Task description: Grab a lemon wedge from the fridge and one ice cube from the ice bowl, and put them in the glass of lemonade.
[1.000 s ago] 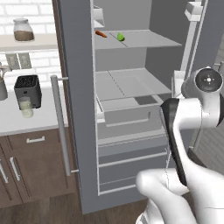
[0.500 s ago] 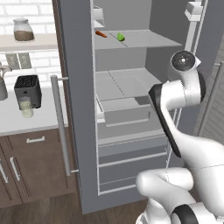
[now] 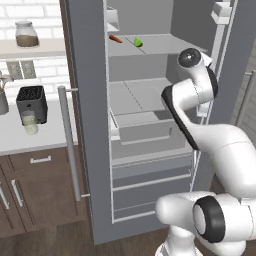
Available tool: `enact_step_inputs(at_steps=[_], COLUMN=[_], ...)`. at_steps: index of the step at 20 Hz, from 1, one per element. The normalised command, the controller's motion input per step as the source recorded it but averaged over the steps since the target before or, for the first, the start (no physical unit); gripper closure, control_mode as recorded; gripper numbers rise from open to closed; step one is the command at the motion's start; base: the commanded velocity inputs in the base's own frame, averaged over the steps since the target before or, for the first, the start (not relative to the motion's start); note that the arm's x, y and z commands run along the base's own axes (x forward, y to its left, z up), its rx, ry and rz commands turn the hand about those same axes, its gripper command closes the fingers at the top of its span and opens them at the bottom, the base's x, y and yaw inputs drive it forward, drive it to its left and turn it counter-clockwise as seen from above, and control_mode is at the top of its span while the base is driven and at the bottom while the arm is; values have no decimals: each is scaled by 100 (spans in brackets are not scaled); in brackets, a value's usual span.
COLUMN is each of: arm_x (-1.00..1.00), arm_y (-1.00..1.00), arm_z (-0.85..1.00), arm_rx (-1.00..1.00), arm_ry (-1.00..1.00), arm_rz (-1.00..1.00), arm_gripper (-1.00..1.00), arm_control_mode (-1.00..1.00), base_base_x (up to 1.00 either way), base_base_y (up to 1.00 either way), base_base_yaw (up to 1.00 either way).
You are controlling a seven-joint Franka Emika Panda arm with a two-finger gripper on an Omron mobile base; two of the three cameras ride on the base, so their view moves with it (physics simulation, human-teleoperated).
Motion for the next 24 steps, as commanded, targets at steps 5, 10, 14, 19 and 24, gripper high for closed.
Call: enact_step_inputs(at_steps=[5,10,14,19,24], arm_x=[67,60,50,20,-6], arm_y=[-24,-38,-52,-79,-100], arm_z=[-14,-10,-16,-17,-27], arm_rx=[-10,-13,-11,-7,-1], arm_ry=[5,9,7,12,5], arm_rz=[-1,-4,-6,-10,-17], arm_gripper=[-100,-100,-100,-100,-100], arm_control_mode=[-100,-100,-100,-100,-100], base_base_x=[0,0,0,0,0], base_base_y=[0,0,0,0,0], base_base_yaw=[0,0,0,0,0])
